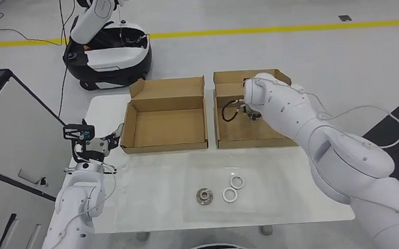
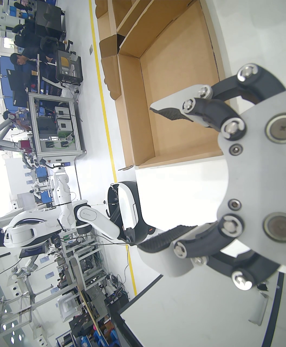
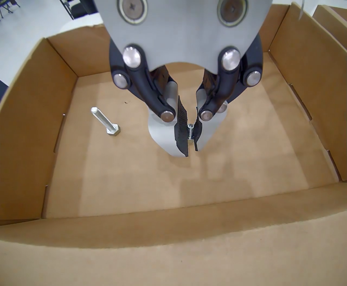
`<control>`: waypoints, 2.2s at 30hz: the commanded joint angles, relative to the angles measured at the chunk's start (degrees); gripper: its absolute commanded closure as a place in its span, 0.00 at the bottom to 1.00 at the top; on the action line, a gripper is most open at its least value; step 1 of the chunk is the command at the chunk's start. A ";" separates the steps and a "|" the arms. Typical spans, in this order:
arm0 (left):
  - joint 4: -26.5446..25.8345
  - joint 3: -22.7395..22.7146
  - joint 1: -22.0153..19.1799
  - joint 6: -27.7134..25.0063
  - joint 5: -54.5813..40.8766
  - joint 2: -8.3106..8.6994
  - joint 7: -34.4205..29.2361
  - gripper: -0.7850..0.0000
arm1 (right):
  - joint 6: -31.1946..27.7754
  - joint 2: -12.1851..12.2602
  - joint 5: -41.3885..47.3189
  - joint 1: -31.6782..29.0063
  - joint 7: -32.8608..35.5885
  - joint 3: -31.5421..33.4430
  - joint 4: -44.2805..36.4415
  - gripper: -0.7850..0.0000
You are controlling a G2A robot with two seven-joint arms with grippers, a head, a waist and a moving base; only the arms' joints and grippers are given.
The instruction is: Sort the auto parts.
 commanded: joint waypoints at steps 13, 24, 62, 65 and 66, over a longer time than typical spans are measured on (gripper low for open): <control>0.00 0.00 0.00 0.00 0.00 0.00 0.00 0.00 | -0.23 -1.05 -1.18 -0.23 -0.12 1.82 1.61 0.55; 0.00 0.00 0.00 0.00 0.00 0.00 0.00 0.00 | -1.49 0.25 0.08 0.77 -1.59 6.12 0.60 0.00; 0.00 0.00 0.00 0.00 0.00 0.00 0.00 0.00 | -6.62 23.79 40.07 -54.66 14.62 77.28 -68.74 0.00; 0.00 0.00 0.00 0.00 0.00 0.00 0.00 0.00 | -7.67 23.99 44.66 -56.99 16.19 80.03 -68.50 0.00; 0.00 0.00 0.00 0.00 0.00 0.00 0.00 0.00 | -8.03 24.04 46.13 -57.72 16.64 80.85 -68.37 0.00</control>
